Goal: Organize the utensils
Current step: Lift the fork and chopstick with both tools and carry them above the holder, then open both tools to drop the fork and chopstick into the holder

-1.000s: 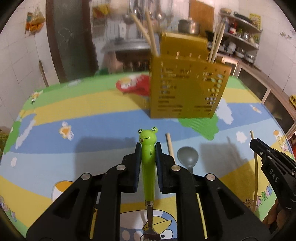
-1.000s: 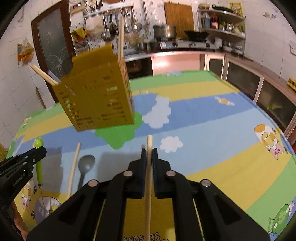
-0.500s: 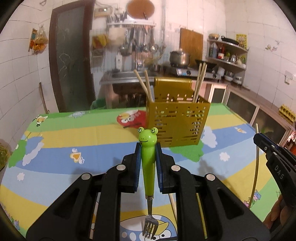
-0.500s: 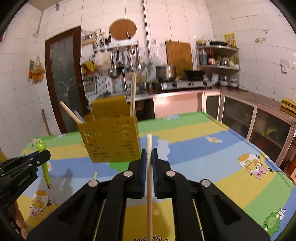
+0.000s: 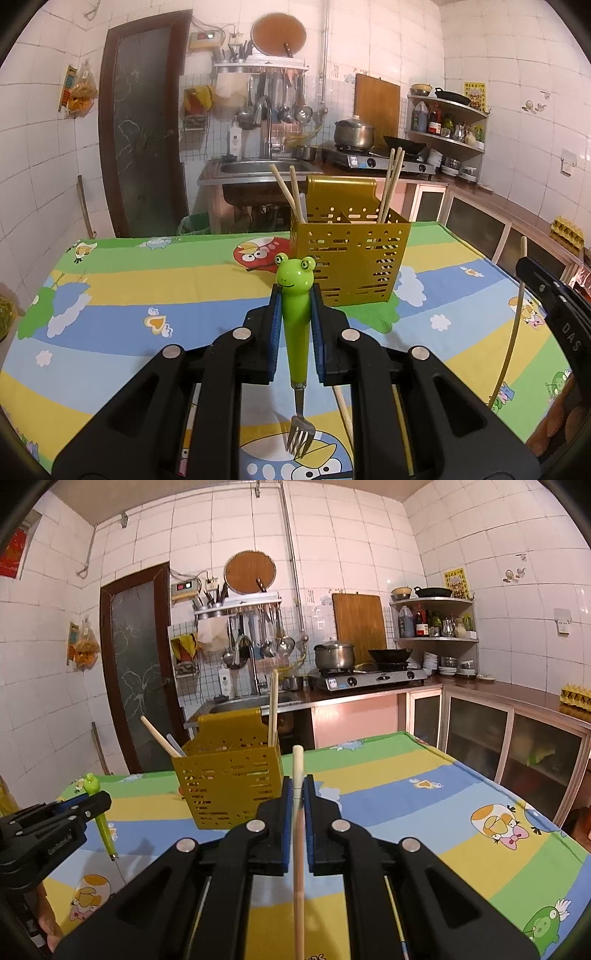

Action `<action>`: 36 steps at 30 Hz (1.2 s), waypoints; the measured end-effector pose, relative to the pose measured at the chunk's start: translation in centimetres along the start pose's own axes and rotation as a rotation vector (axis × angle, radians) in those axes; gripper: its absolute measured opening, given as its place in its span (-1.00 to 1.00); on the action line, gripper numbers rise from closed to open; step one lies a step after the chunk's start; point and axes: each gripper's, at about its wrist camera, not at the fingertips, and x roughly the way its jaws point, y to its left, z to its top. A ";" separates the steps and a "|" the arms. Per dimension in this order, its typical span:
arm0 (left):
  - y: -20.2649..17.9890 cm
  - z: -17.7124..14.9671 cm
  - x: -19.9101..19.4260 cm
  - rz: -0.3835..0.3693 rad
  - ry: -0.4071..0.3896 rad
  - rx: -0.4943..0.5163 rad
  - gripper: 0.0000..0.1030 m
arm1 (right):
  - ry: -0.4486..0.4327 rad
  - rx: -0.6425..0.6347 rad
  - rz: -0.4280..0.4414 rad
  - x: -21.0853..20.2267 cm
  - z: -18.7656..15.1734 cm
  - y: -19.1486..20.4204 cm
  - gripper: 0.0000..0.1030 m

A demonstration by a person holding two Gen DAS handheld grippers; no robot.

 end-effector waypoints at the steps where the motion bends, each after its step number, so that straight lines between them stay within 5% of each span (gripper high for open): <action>1: 0.0 0.1 -0.2 -0.003 -0.005 0.001 -0.74 | -0.009 0.001 0.002 -0.3 0.2 -0.1 -0.88; 10: 0.0 2.9 -1.4 -0.025 -0.063 -0.024 -0.74 | -0.081 -0.005 0.017 -0.1 3.3 0.6 -0.88; 22: -0.8 13.3 -1.2 -0.035 -0.256 -0.064 -0.74 | -0.231 -0.053 0.051 3.1 13.2 3.5 -0.88; 29: -1.3 17.3 2.5 -0.033 -0.317 -0.094 -0.74 | -0.293 -0.029 0.077 6.3 17.5 4.7 -0.88; 36: -1.7 17.9 8.7 -0.036 -0.305 -0.093 -0.74 | -0.243 -0.033 0.077 12.2 16.3 5.1 -0.88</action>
